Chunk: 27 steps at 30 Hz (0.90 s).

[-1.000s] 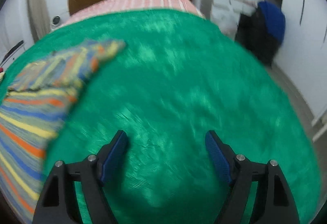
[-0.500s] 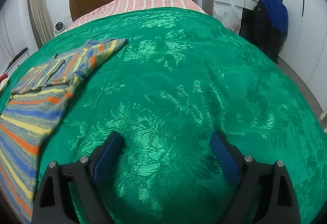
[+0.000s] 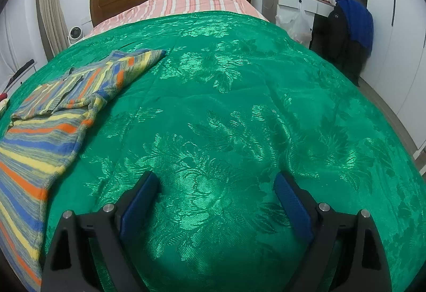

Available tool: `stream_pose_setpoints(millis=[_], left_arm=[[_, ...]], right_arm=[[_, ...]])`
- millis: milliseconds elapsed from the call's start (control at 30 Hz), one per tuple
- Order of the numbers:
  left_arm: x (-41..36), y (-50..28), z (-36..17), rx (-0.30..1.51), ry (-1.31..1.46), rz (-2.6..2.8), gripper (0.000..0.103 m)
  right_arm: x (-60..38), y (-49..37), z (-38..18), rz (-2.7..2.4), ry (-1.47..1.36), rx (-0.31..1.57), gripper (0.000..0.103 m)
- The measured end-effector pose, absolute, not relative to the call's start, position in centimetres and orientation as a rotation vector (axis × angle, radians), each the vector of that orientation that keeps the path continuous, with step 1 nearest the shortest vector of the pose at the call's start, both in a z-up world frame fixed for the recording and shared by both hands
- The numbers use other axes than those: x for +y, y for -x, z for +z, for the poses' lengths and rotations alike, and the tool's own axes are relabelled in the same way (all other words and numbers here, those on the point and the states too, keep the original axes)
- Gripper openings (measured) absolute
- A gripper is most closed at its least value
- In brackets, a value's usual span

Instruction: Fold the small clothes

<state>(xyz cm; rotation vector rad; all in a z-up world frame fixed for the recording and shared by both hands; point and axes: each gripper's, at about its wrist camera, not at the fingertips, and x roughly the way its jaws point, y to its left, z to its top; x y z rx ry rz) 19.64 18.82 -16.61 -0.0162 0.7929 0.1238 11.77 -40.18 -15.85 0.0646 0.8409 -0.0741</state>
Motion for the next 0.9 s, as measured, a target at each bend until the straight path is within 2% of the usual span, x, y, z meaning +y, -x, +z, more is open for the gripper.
stream_pose_setpoints(millis=[900], left_arm=[[18.82,-19.67,-16.61,0.793,0.016,0.123,0.103]], right_arm=[[-40.22,-11.88,-16.07,-0.067,-0.081,0.835,0.090]])
